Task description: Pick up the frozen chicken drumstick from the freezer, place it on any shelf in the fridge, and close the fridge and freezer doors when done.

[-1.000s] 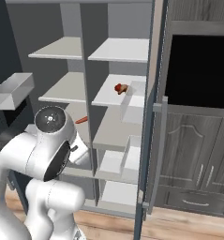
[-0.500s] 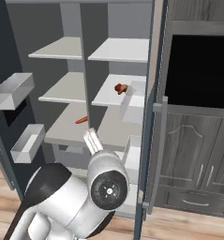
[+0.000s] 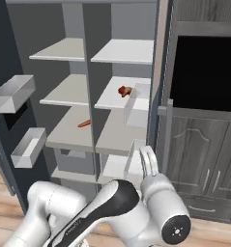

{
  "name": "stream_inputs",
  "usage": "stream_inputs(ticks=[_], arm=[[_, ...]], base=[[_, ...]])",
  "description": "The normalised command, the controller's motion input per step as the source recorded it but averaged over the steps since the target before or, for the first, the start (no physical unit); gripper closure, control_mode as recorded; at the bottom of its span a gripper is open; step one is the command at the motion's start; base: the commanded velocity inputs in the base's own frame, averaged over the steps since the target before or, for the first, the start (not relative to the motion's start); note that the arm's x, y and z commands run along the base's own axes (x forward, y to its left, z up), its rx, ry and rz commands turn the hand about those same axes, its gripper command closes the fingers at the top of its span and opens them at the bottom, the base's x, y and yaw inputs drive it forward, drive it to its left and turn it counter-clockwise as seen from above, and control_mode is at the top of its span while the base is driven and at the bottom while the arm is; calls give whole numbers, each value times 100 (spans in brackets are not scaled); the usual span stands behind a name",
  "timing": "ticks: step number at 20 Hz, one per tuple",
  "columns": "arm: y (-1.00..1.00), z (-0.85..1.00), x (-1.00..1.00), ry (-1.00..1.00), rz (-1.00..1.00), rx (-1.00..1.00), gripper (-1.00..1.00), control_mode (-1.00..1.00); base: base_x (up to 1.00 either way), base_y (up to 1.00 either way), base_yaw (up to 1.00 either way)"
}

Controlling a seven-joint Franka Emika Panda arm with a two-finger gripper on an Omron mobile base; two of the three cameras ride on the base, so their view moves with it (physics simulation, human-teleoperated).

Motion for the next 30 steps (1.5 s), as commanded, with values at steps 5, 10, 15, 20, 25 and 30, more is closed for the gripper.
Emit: stream_inputs(ticks=[5,10,15,20,25,30], arm=[[-96,-50,63,-9,0,21,-100,-100],[-72,-46,76,-1,0,12,-100,-100],[-43,-41,97,0,0,1,-100,-100],[-15,-43,100,0,9,2,-100,-100],[35,-23,60,-2,26,0,-100,-100],[71,0,2,-11,27,-6,-100,-100]], base=[[0,0,0],[0,0,0],[0,0,0],[0,0,0],[0,0,0],[0,0,0]])
